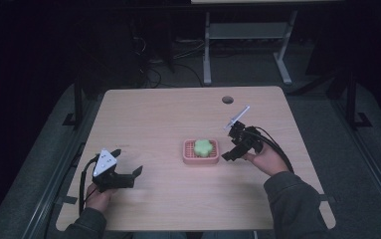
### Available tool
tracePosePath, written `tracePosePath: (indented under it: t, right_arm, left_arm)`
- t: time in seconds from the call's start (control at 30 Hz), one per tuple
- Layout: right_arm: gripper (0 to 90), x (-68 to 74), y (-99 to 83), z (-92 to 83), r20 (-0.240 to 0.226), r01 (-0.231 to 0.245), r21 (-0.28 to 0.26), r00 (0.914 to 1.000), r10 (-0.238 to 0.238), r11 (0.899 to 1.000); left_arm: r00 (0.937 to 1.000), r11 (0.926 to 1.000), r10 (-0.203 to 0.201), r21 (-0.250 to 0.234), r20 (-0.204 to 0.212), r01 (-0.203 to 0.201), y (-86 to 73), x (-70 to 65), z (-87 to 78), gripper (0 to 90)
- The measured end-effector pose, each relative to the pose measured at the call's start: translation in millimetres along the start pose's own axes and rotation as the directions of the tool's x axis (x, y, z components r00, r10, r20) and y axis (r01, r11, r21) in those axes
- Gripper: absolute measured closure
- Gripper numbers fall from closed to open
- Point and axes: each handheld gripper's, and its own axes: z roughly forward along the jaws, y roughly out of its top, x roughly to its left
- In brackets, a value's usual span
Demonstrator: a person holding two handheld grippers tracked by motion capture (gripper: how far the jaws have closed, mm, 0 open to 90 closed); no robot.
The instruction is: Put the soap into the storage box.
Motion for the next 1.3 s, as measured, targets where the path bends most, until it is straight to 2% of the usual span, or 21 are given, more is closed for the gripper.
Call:
tracePosePath:
  t: [0.47,1.3]
  right_arm:
    - [25.2,-7.1,-29.1,-2.5,-0.017,-0.056,0.004,0.9983,0.056,0.998]
    - [24.2,-7.0,-63.8,-9.7,-0.02,-0.089,-0.01,0.9959,0.089,0.996]
  left_arm:
    - [1.0,0.9999,0.0,0.016,0.001,0.0,-0.4,-0.8,1.7,0.2]
    - [1.0,0.9996,0.006,0.028,0.002,-0.006,-0.9,-1.4,2.7,0.2]
